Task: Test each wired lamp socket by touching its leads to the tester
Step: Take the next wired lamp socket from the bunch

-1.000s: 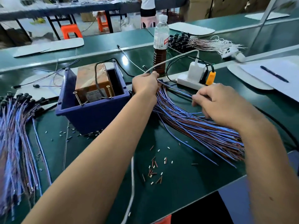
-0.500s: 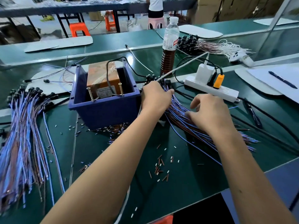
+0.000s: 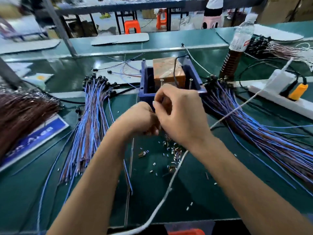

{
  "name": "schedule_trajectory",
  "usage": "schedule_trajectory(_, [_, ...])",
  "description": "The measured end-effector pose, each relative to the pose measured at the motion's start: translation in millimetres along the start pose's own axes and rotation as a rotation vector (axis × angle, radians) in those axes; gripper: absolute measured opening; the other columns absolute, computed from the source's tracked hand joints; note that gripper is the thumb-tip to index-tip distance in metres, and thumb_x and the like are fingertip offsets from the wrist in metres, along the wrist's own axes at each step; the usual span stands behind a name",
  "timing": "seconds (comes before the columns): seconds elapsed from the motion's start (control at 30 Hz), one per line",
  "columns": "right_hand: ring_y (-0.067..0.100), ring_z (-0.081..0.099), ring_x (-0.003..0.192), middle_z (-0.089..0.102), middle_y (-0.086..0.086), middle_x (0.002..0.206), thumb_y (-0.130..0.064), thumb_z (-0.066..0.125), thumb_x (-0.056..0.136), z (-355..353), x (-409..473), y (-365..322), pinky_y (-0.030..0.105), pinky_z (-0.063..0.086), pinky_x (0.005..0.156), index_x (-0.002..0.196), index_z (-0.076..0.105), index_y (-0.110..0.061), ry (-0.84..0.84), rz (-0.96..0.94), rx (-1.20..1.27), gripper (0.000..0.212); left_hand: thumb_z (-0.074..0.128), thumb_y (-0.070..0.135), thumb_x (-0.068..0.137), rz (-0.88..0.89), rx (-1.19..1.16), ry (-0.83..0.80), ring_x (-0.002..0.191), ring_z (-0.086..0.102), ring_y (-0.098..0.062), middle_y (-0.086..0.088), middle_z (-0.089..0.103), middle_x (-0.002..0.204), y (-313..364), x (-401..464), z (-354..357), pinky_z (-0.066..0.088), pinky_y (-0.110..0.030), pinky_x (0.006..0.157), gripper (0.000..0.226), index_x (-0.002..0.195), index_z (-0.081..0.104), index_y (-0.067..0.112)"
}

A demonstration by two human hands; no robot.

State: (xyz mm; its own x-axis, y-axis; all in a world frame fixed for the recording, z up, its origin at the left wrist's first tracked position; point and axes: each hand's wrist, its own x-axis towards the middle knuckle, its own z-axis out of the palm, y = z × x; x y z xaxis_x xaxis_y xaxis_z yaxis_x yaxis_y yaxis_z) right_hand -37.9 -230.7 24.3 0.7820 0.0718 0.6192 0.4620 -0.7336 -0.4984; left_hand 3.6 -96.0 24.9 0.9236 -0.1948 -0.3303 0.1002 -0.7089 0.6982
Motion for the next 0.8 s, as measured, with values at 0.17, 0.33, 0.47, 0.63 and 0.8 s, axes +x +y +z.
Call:
schedule_trajectory(0.17, [0.03,0.067,0.076,0.072,0.006,0.081,-0.018,0.065,0.093,69.4,19.2,-36.6,0.037,0.056,0.071,0.092,0.071,-0.015,-0.276,0.047,0.047,0.006,0.062,0.021,0.084,-0.2,0.372,0.625,0.091,0.066,-0.04,-0.019,0.067,0.089,-61.7,15.1,-46.8,0.049,-0.036,0.074,0.02,0.093,0.07,0.006])
schedule_trajectory(0.33, [0.035,0.054,0.073,0.052,0.003,0.072,-0.012,0.061,0.088,117.4,31.2,-47.1,0.032,0.041,0.064,0.079,0.056,-0.018,-0.466,0.259,0.037,0.012,0.064,0.034,0.092,-0.27,0.496,0.711,0.116,0.062,-0.043,-0.022,0.065,0.122,-84.7,45.4,-61.2,0.052,-0.045,0.089,0.036,0.115,0.065,0.006])
schedule_trajectory(0.47, [0.033,0.045,0.071,0.039,0.0,0.073,-0.014,0.063,0.088,135.4,26.5,-50.0,0.033,0.038,0.066,0.066,0.035,-0.022,-0.537,0.358,0.003,0.037,0.064,0.033,0.097,-0.334,0.566,0.686,0.128,0.051,-0.04,-0.022,0.058,0.134,-91.3,62.7,-64.4,0.05,-0.047,0.097,0.043,0.129,0.06,0.004])
schedule_trajectory(0.63, [0.041,0.06,0.103,0.049,0.01,0.107,-0.03,0.063,0.096,143.3,22.2,-48.9,0.036,0.039,0.075,0.101,0.053,-0.014,-0.557,0.363,-0.048,0.02,0.058,0.023,0.095,-0.262,0.482,0.666,0.117,0.058,-0.041,-0.022,0.066,0.122,-94.7,71.0,-70.3,0.047,-0.041,0.088,0.022,0.108,0.063,0.006])
schedule_trajectory(0.8, [0.038,0.063,0.106,0.063,0.015,0.119,-0.024,0.054,0.104,136.7,22.2,-48.5,0.047,0.052,0.089,0.132,0.054,-0.012,-0.384,0.327,0.285,0.031,0.048,0.019,0.104,-0.058,-0.33,0.752,0.063,0.051,-0.028,-0.021,0.06,0.077,-79.7,71.3,-75.1,0.036,-0.032,0.058,0.037,0.069,0.048,0.004])
